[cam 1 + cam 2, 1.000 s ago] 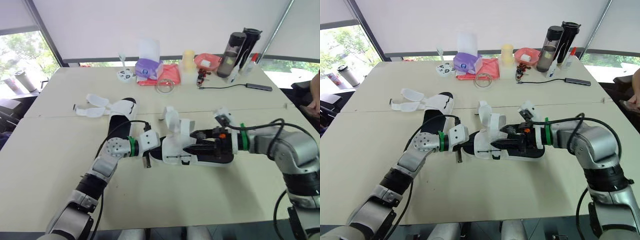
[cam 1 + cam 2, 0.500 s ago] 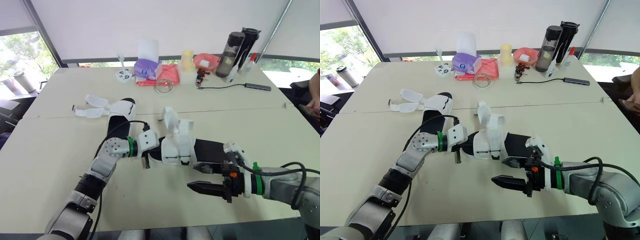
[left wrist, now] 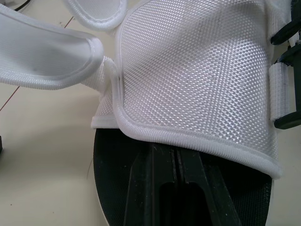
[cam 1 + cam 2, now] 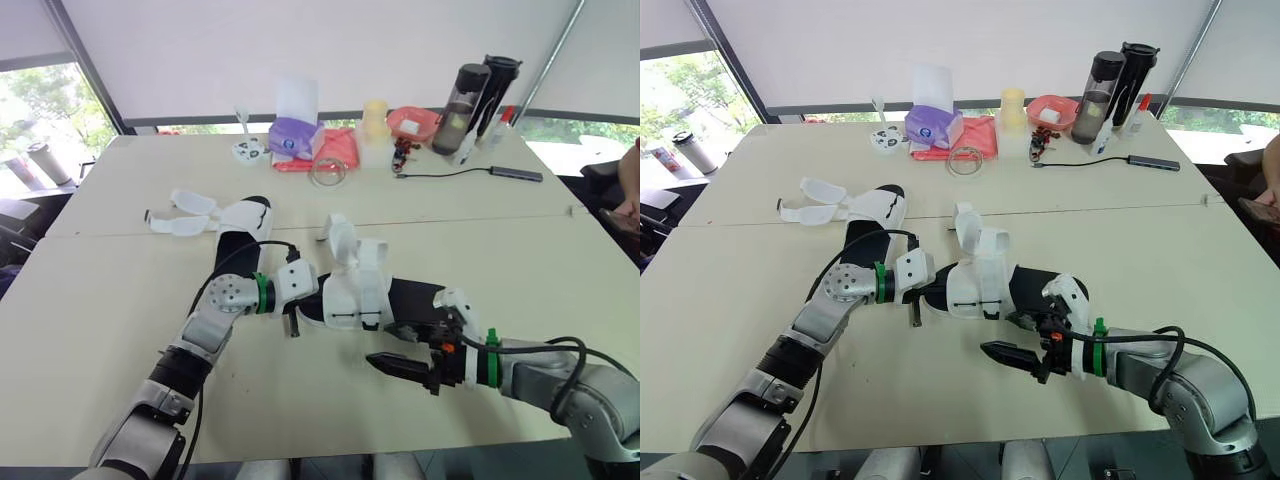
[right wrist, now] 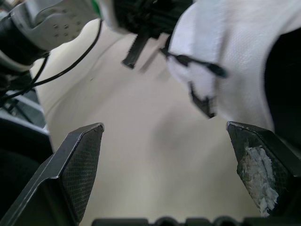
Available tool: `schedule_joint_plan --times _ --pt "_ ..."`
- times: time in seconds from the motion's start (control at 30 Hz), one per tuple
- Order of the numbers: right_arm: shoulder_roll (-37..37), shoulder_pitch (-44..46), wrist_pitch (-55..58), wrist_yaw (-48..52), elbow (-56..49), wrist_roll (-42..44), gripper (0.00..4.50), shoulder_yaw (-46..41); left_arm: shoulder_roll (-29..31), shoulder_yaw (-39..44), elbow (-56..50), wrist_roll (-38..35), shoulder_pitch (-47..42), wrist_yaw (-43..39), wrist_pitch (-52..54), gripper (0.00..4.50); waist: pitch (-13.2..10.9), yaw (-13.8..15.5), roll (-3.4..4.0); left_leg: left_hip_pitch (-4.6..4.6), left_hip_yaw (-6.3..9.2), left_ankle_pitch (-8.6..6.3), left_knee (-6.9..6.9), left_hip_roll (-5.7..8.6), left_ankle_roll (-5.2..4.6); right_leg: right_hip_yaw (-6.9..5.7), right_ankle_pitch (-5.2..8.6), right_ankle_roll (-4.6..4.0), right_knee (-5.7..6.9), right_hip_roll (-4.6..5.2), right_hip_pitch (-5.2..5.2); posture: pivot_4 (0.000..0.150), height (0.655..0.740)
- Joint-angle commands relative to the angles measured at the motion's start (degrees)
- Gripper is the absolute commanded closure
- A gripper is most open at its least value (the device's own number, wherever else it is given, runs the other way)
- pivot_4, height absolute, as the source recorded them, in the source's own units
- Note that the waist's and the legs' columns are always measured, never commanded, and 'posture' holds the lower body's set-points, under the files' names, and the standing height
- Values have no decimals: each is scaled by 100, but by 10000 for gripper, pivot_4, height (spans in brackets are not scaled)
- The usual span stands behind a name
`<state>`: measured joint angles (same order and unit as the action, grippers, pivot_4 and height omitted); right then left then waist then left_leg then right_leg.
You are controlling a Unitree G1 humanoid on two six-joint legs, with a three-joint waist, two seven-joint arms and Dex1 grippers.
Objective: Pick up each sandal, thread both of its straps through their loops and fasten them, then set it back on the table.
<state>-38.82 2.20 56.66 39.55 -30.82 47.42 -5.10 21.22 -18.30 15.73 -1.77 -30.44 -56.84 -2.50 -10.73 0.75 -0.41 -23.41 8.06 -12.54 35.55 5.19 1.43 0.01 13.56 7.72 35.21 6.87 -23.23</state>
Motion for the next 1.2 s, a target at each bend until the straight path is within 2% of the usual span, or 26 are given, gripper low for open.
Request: schedule_joint_plan --times 0.03,0.27,0.3,0.4,0.6,0.93,1.2 --pt "117 152 -193 -20 105 -85 397 111 50 -217 144 150 171 -149 178 45000 0 0 0 0 1 0 0 0 0 0 0 0 0 0 0 1500 7400" --pt "434 314 -71 -116 215 72 397 156 55 -212 95 156 196 -117 217 45000 7 -24 -2 13 -2 0 1 -12 0 0 4 -1 2 -8 6 1500 7400" --pt "488 320 -33 -140 212 123 2700 147 57 -210 93 164 203 -113 217 45000 10 -25 -3 14 -2 0 1 -13 0 0 6 -5 4 -9 6 1500 7400" --pt "668 386 112 -262 165 326 13502 60 55 -202 76 176 231 -105 225 45000 15 -10 5 14 -1 1 1 -14 0 0 6 -7 6 -10 4 1500 7400" --pt "707 426 231 -353 154 409 43868 174 26 -200 116 197 206 -97 198 45000 18 0 5 6 -2 0 0 -8 -1 0 -7 -11 1 -6 0 1500 7400" --pt "401 117 475 -166 77 506 44538 281 20 -176 170 214 173 -74 169 45000 19 -1 6 7 -2 0 0 -8 -1 -1 -6 -12 3 -6 1 1500 7400" --pt "-101 -716 546 242 -442 654 44538 597 8 -197 181 229 201 -69 155 45000 24 2 8 8 -2 0 1 -9 -1 -1 -6 -11 3 -6 4 1500 7400"
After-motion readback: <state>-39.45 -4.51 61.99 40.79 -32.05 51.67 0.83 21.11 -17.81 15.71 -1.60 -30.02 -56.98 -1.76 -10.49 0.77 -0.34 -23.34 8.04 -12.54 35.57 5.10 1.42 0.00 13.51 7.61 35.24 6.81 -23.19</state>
